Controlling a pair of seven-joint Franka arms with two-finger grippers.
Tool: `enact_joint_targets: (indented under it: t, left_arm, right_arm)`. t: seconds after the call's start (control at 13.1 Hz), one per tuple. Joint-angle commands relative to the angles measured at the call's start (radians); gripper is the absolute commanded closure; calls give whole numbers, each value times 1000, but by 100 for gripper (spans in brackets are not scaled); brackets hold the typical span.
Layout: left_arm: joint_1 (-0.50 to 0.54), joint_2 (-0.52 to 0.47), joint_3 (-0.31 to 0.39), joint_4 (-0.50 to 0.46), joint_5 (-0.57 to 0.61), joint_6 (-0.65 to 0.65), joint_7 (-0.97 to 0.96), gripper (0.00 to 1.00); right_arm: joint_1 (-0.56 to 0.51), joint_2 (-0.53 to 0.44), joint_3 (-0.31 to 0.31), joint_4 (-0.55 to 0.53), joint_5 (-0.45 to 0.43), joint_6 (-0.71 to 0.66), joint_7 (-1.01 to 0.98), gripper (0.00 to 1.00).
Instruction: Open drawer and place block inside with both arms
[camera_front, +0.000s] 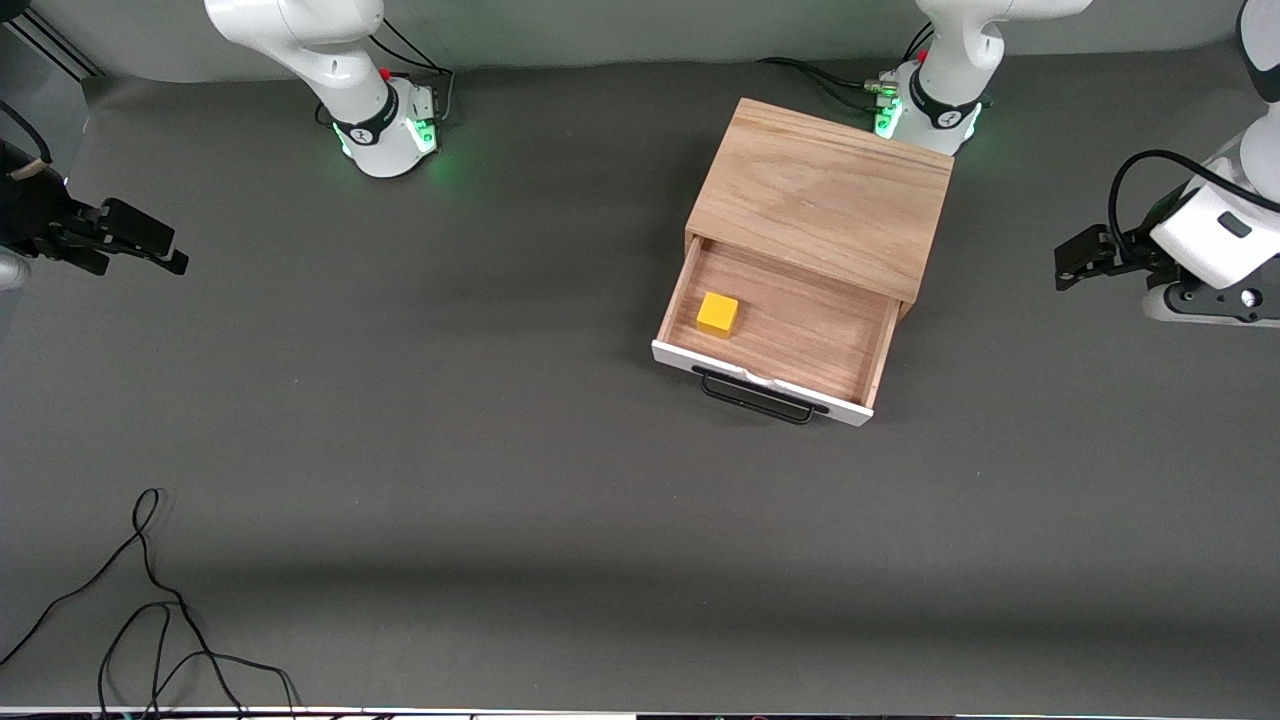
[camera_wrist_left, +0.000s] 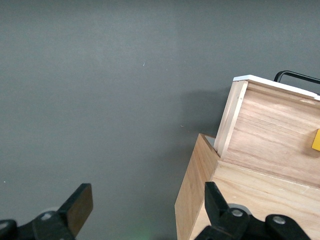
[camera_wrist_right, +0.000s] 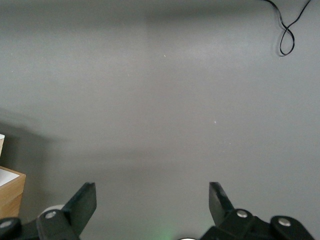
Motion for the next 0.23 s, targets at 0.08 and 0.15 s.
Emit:
enact_joint_targets:
  t: [0.08, 0.15]
  left_arm:
    - [-10, -19, 9, -2, 16, -11, 15, 0]
    - [-10, -17, 9, -2, 16, -11, 15, 0]
  right_arm:
    - [-19, 7, 21, 25, -14, -7, -21, 0]
    - [-19, 7, 21, 30, -14, -7, -21, 0]
